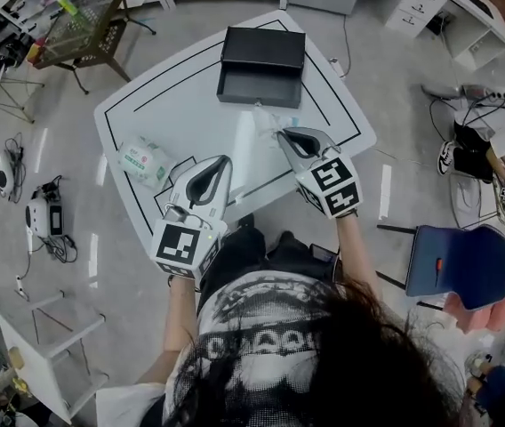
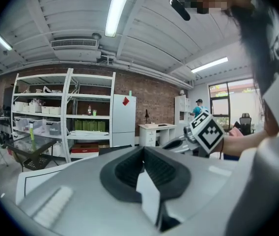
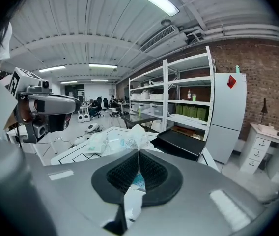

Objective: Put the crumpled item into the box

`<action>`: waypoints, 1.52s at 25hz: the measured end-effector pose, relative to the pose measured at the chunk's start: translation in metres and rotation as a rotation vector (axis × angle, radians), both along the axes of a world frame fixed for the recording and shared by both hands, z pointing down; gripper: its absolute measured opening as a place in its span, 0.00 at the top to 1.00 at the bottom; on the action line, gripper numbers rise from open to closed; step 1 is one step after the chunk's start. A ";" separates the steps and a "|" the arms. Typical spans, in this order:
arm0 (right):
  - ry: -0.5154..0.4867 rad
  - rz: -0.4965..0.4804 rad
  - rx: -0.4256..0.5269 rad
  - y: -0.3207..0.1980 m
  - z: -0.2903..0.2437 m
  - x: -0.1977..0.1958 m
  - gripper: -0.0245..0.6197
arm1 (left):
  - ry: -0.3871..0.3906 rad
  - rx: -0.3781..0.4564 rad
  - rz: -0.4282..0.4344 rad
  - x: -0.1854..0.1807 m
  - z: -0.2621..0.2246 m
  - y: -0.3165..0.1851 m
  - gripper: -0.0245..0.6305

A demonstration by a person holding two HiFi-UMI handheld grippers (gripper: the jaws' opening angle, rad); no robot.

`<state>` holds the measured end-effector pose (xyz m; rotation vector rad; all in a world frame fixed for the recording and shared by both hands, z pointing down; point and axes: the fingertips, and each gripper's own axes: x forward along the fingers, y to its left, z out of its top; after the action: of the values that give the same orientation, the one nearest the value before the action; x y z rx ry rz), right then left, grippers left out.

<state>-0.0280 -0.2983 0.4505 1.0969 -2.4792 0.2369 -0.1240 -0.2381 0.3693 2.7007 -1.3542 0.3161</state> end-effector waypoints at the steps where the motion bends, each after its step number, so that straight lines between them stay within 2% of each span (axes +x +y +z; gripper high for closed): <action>1: 0.009 0.006 -0.001 -0.007 0.001 -0.002 0.95 | 0.001 -0.001 0.011 -0.002 0.001 -0.004 0.96; 10: 0.116 0.052 -0.038 -0.088 0.029 -0.018 0.95 | 0.019 -0.013 0.073 -0.025 0.009 -0.043 0.96; 21: 0.216 0.169 -0.200 -0.182 0.100 -0.005 0.95 | 0.030 -0.036 0.146 -0.036 0.021 -0.073 0.96; 25: 0.249 0.175 -0.274 -0.196 0.126 0.000 0.95 | 0.027 -0.031 0.158 -0.038 0.022 -0.081 0.96; 30: 0.342 0.149 -0.301 -0.209 0.147 -0.003 0.95 | 0.032 -0.029 0.157 -0.046 0.021 -0.089 0.96; 33: 0.353 0.151 -0.323 -0.215 0.155 -0.006 0.95 | 0.036 -0.037 0.149 -0.052 0.024 -0.090 0.96; 38: 0.341 0.210 -0.363 -0.224 0.166 0.000 0.95 | 0.038 -0.045 0.138 -0.054 0.030 -0.085 0.96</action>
<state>-0.0283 -0.5223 0.6167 1.1301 -1.9293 0.4954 -0.1778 -0.3234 0.3995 2.7538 -1.1401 0.3010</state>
